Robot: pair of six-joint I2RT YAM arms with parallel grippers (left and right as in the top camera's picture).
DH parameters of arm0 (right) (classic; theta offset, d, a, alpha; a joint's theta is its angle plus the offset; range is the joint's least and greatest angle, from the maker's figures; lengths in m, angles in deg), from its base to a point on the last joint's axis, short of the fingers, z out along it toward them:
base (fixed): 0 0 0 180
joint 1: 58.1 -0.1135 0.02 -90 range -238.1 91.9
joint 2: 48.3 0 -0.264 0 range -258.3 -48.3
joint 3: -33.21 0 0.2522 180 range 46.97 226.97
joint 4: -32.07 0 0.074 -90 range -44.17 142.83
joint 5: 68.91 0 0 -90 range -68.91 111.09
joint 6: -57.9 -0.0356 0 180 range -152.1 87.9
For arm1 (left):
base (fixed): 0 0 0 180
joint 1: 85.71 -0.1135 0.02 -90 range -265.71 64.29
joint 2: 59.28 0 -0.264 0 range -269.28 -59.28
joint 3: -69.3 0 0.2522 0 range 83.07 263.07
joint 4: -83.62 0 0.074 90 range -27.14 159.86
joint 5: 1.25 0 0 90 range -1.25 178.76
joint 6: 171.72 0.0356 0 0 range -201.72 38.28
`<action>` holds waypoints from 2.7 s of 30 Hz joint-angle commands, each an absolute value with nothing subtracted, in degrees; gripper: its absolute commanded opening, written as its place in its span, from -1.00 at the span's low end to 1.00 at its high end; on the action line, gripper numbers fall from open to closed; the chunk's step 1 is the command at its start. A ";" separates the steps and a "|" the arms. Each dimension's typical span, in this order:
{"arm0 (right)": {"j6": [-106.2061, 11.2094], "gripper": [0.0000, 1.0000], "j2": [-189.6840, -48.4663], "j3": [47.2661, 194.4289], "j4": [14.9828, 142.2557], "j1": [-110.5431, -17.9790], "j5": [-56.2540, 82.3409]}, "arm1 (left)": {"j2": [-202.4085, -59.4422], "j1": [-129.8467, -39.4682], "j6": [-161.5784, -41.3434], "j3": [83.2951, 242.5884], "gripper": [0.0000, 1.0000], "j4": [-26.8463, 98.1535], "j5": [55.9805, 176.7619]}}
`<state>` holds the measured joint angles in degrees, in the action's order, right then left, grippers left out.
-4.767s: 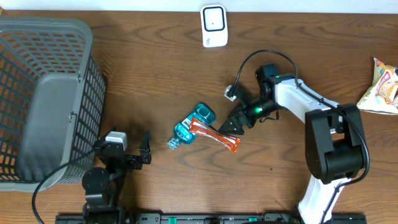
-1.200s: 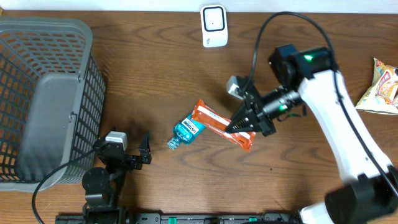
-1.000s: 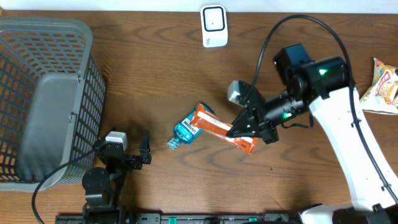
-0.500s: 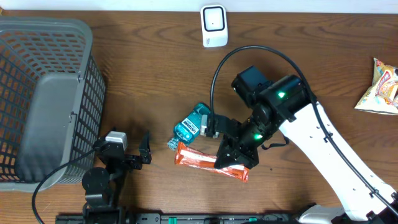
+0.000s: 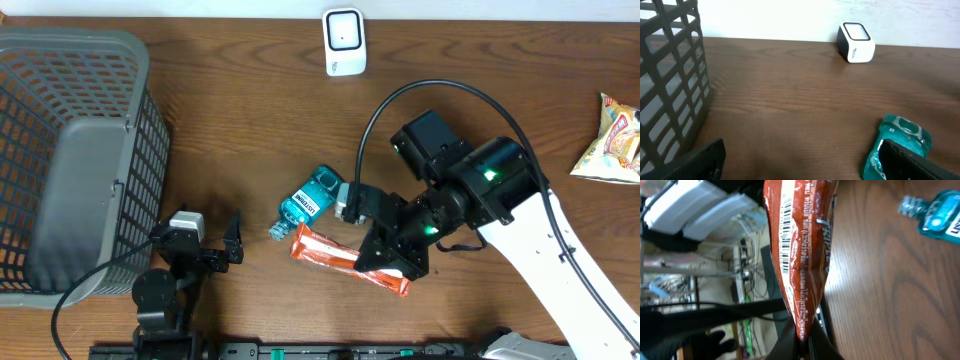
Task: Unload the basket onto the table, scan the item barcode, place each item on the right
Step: 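Lift the candy bar and pull it rightward with the right gripper, then hold the candy bar up to the scanner with the right gripper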
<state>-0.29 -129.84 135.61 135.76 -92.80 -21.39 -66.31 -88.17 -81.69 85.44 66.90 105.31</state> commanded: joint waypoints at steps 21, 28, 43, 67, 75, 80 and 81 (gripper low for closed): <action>-13.25 -0.97 -124.57 135.20 130.63 -93.12 -22.79 | -66.22 -88.14 -81.34 83.89 0.96 66.11 105.64; -23.26 -0.97 -124.57 132.31 124.62 -93.12 -3.32 | -66.22 -88.14 -81.34 83.89 0.96 66.11 105.64; -35.24 -0.97 -125.05 111.22 84.51 -92.88 38.43 | -66.22 -88.14 -81.34 83.89 0.96 66.11 105.64; 8.50 -0.98 -159.52 110.26 7.77 -85.50 64.22 | -66.22 -88.14 -81.34 83.89 0.96 66.11 105.64; 18.18 -0.98 -174.78 124.38 2.76 -85.28 64.05 | -66.22 -88.14 -81.34 83.89 0.96 66.11 105.64; 20.98 -0.98 -182.32 135.09 3.22 -85.15 63.52 | -66.22 -88.14 -81.34 83.89 0.96 66.11 105.64; 22.71 -0.98 -184.11 137.29 3.27 -85.12 63.39 | -66.22 -88.14 -81.34 83.89 0.96 66.11 105.64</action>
